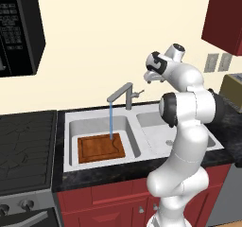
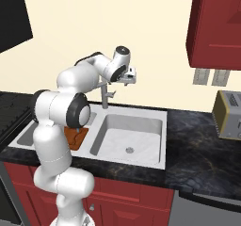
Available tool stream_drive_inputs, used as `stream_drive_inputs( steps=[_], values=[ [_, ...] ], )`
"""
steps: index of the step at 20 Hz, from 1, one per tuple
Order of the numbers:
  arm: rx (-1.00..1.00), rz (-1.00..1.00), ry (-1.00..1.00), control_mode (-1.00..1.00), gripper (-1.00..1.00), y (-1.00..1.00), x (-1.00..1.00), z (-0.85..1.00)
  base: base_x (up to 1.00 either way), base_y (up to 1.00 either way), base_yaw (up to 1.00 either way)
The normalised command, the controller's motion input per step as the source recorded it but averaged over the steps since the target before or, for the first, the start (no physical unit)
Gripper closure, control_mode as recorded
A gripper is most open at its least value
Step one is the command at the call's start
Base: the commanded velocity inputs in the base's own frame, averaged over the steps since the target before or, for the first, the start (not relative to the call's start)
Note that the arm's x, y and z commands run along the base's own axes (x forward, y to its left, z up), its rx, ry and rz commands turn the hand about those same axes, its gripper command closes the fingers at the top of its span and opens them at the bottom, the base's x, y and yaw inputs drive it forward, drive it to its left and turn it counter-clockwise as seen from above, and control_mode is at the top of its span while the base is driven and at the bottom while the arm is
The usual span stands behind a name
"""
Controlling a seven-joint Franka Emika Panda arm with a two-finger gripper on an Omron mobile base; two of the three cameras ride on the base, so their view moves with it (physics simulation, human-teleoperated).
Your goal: Turn on the sink faucet with hot water and rinse the cutting board for ten seconds, then turn off the faucet. Push the cutting board to reach the water if necessary.
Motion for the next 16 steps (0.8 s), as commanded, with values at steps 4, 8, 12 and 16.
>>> stream_drive_inputs(
  steps=[4,8,12,16],
  values=[
    [0.00,0.00,0.00,-1.00,-1.00,0.00,0.00,0.00,0.00,0.00,0.00],
    [0.00,0.00,0.00,-1.00,-1.00,0.00,0.00,0.00,0.00,0.00,0.00],
    [0.00,0.00,0.00,-1.00,-1.00,0.00,0.00,0.00,0.00,0.00,0.00],
    [0.00,0.00,0.00,-1.00,-1.00,0.00,0.00,0.00,0.00,0.00,0.00]
  ],
)
